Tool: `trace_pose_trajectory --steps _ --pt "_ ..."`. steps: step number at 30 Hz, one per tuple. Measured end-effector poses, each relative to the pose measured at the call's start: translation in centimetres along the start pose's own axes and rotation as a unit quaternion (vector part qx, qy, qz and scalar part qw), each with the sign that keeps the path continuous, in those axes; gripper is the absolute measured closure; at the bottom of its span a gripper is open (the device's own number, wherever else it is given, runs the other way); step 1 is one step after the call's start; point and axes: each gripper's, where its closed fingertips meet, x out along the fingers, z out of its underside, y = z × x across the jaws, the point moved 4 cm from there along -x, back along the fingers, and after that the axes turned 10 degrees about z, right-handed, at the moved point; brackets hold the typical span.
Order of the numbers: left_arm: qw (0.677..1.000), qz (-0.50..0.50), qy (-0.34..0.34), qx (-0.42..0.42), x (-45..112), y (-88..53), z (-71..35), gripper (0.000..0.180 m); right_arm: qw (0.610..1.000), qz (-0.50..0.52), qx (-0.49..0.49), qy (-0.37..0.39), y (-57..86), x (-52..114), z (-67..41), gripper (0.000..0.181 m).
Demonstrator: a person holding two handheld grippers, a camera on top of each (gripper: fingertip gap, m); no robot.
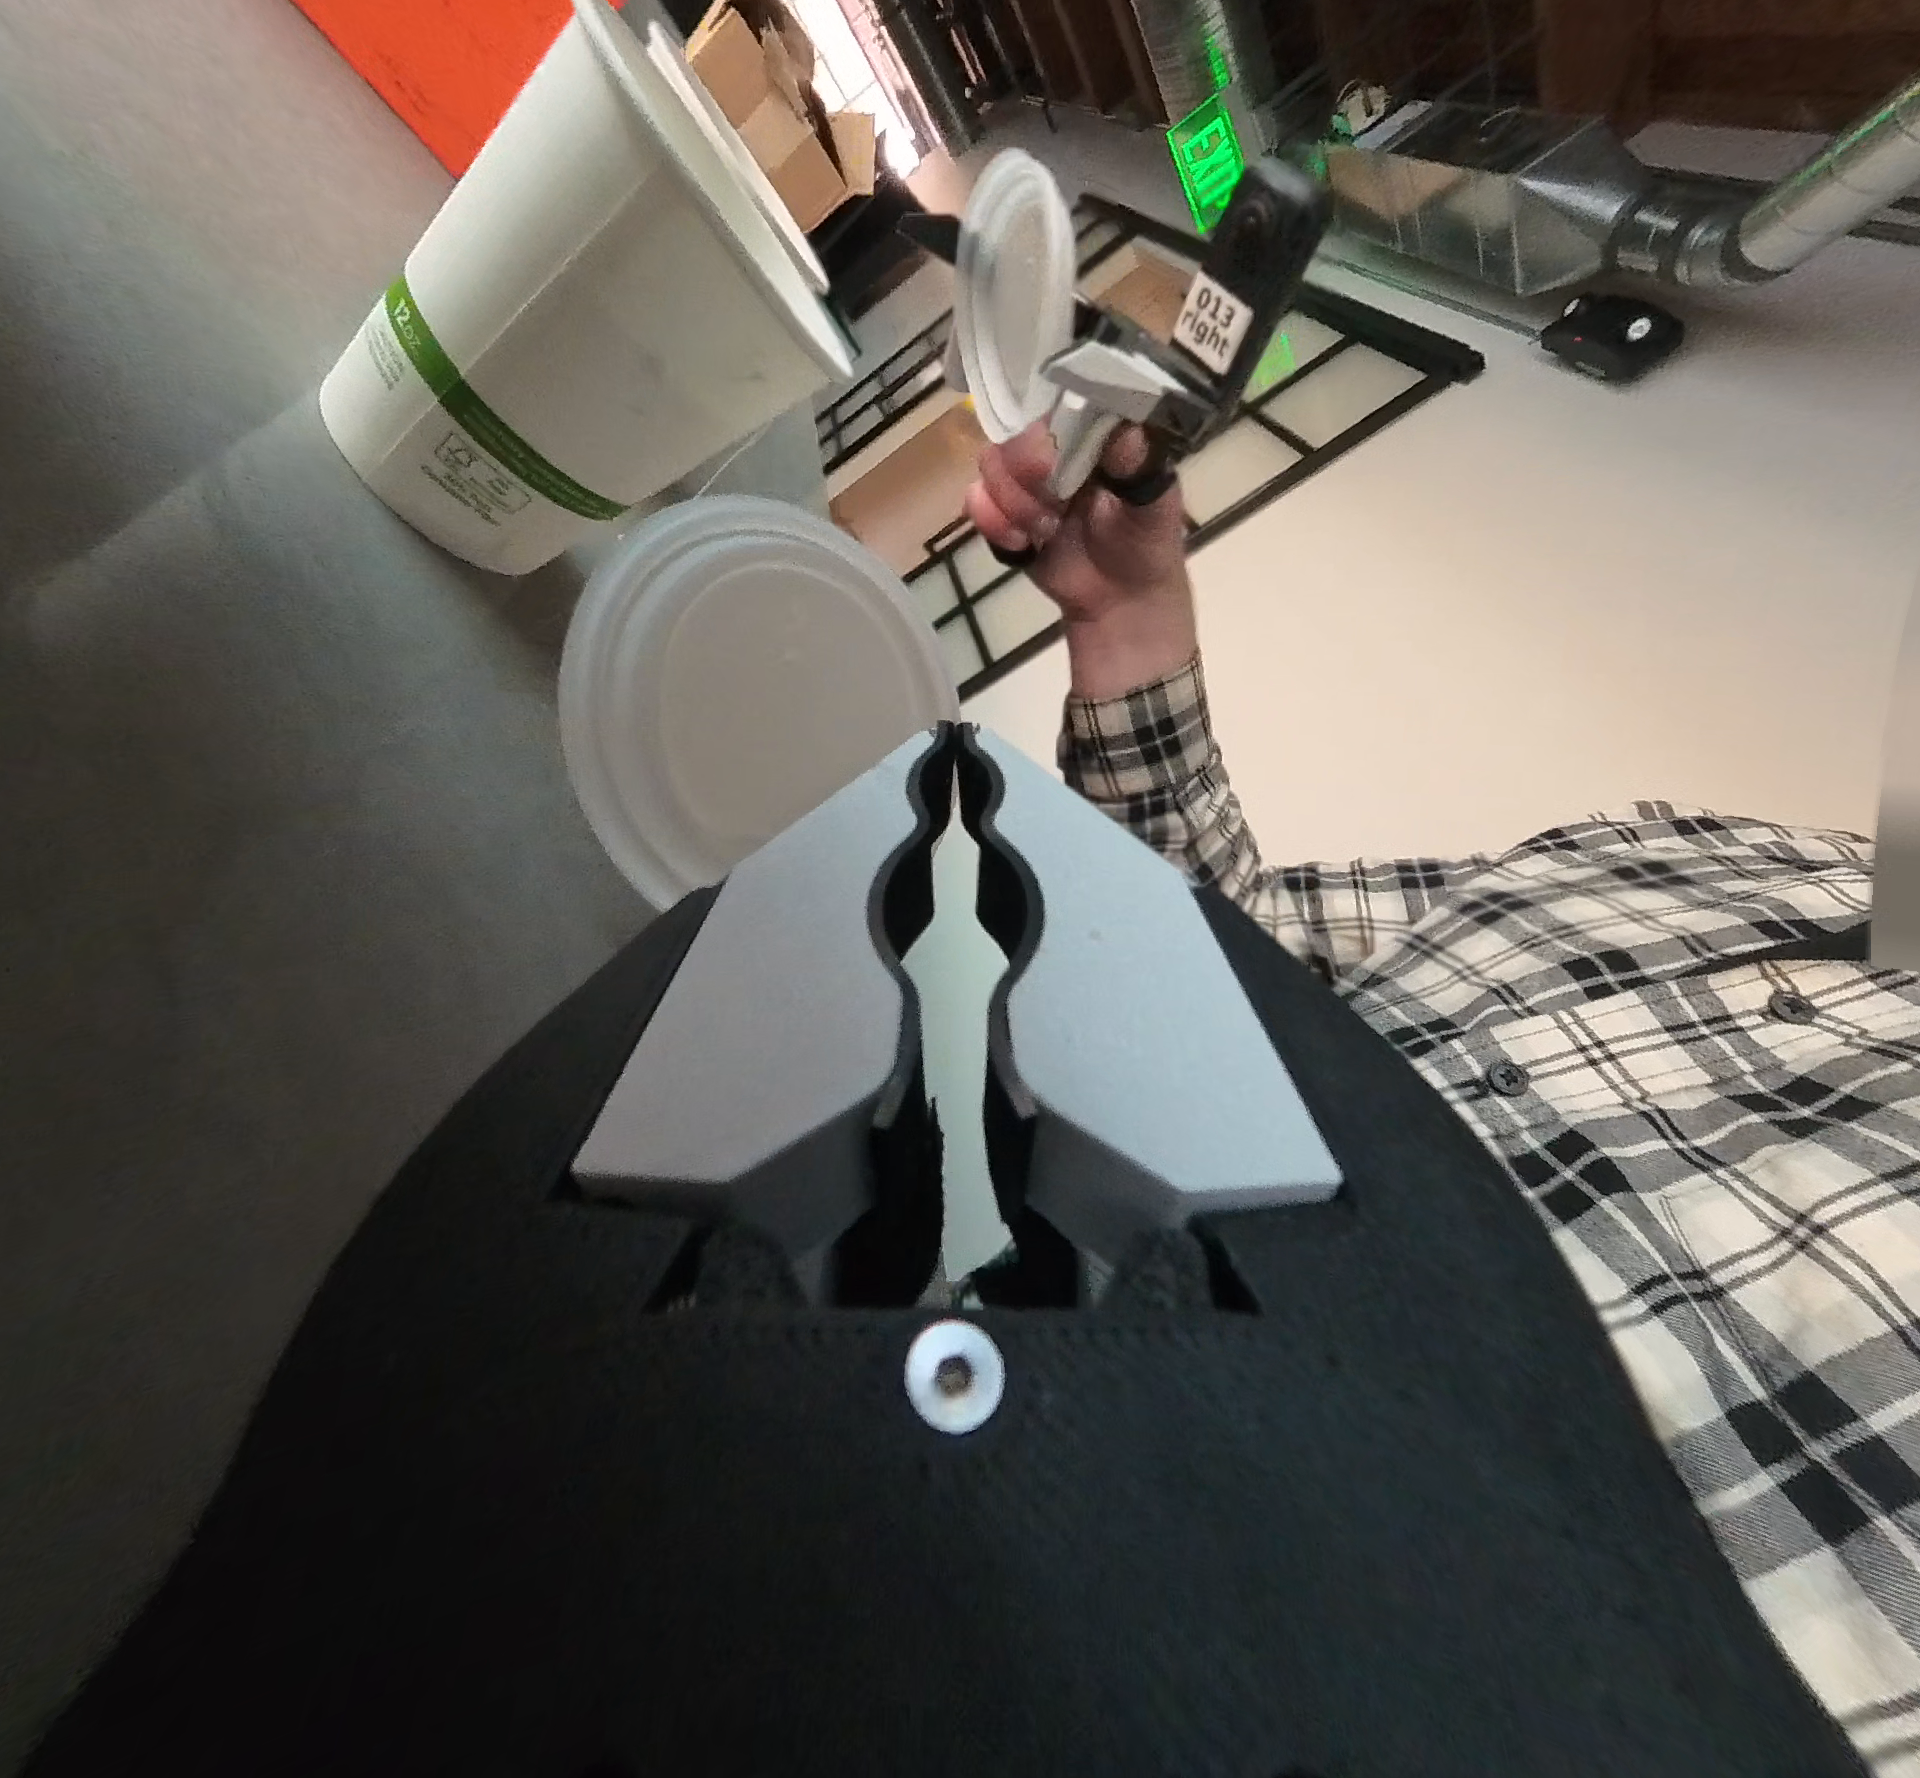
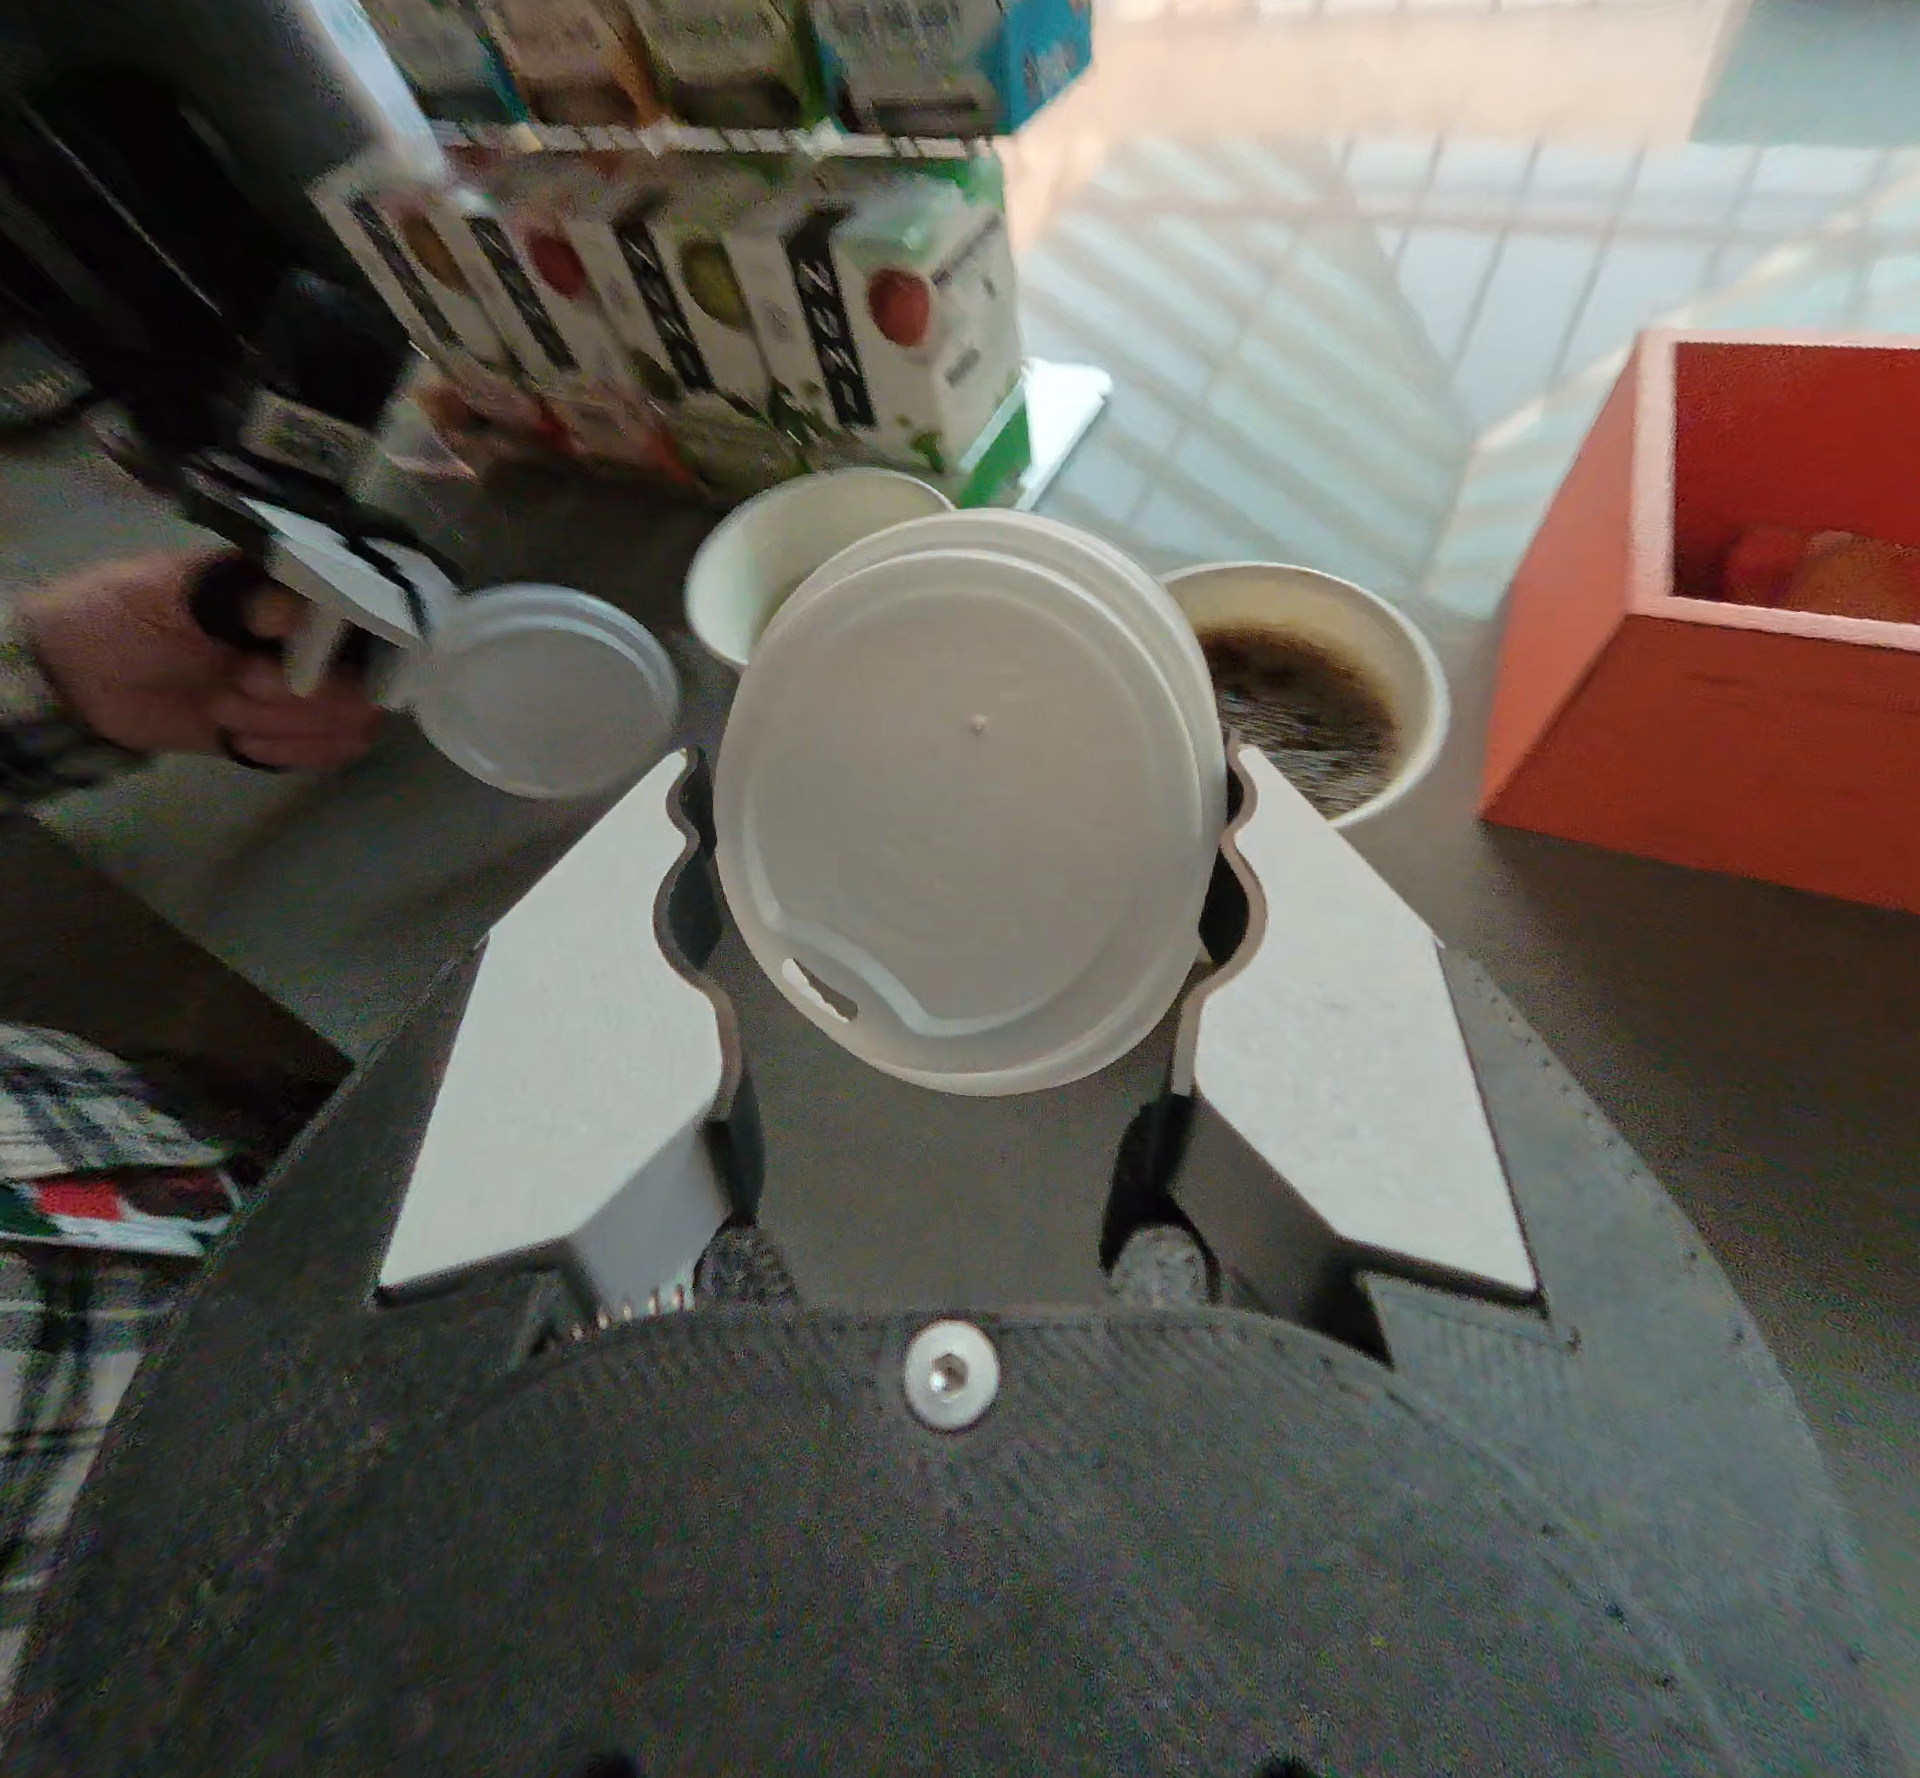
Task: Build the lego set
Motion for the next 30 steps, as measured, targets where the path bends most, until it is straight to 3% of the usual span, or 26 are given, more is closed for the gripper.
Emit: trace_pose_trajectory --steps 10,17,23,30 --pt "0.999 -0.001 0.026 0.019 -0.1 -0.6 -1.0 0.18 0.978 0.023 -0.109 -0.175 5.1 5.1 -2.3 0.087" --pt "0.999 0.009 0.042 0.023 -0.9 -0.7 -1.5 0.18 0.959 -0.007 -0.109 -0.26 5.9 7.9 -0.8 0.084" --pt "0.999 0.016 0.031 0.024 -0.8 -0.7 -1.5 0.18 0.952 -0.013 -0.095 -0.291 6.2 8.7 -0.1 0.08" --pt "0.999 0.022 0.026 0.023 -1.0 -0.7 -1.6 0.18 0.961 -0.01 -0.091 -0.26 6.1 7.7 -1.3 0.079"
